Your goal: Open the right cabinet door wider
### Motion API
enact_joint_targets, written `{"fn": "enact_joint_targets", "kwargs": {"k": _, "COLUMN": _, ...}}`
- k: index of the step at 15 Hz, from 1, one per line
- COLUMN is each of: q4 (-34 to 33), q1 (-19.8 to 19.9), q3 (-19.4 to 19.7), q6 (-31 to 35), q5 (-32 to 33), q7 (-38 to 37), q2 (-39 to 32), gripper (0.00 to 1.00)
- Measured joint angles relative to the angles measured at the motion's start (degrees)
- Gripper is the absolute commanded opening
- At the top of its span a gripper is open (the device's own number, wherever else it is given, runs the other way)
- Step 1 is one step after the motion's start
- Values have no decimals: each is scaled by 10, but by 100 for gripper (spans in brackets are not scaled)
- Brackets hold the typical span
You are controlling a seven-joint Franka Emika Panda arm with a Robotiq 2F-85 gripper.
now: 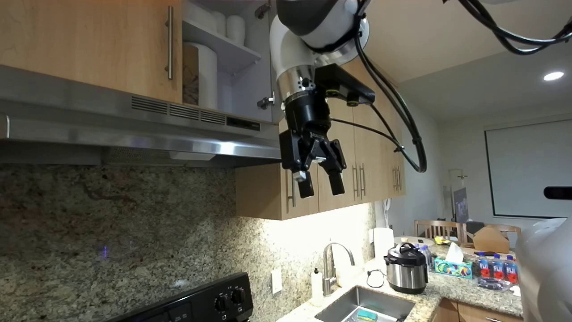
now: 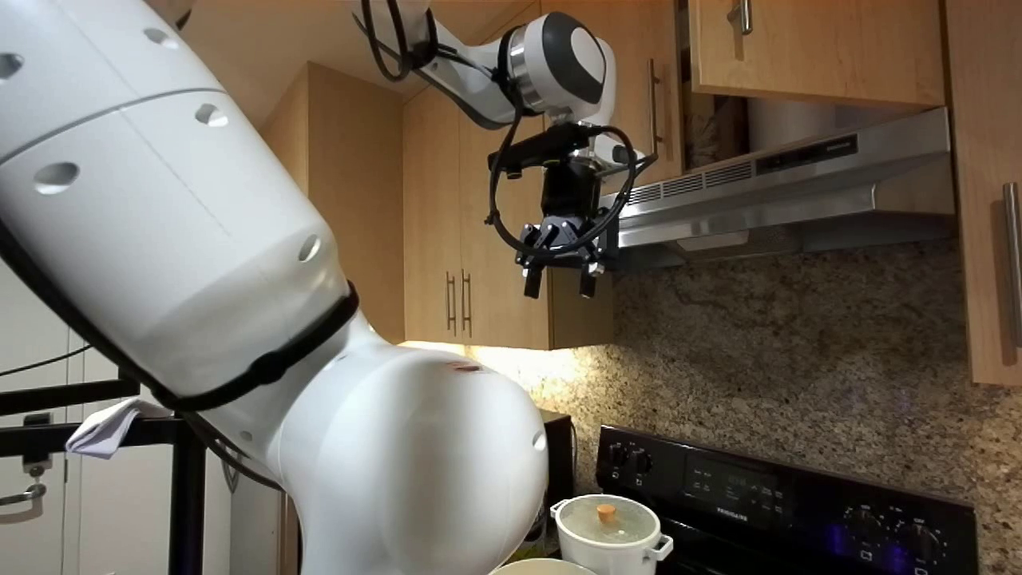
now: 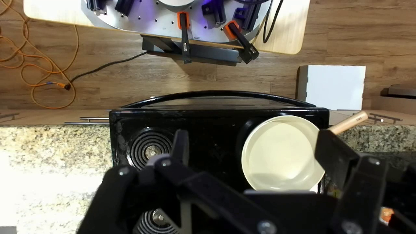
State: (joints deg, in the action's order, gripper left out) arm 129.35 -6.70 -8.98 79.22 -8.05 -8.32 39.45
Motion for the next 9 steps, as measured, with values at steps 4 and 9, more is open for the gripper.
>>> {"fn": "enact_joint_targets", "kwargs": {"k": 4, "q4": 0, "q1": -6, "q3": 2, "q6": -37, "q5": 6, "q7": 42, "q2": 27, "gripper": 100}}
{"fn": "enact_joint_targets", "kwargs": {"k": 9, "q4": 6, "q1": -12, "q3": 22, "q6": -108, "q5": 28, "q7": 91, "q2": 121, "gripper": 100}}
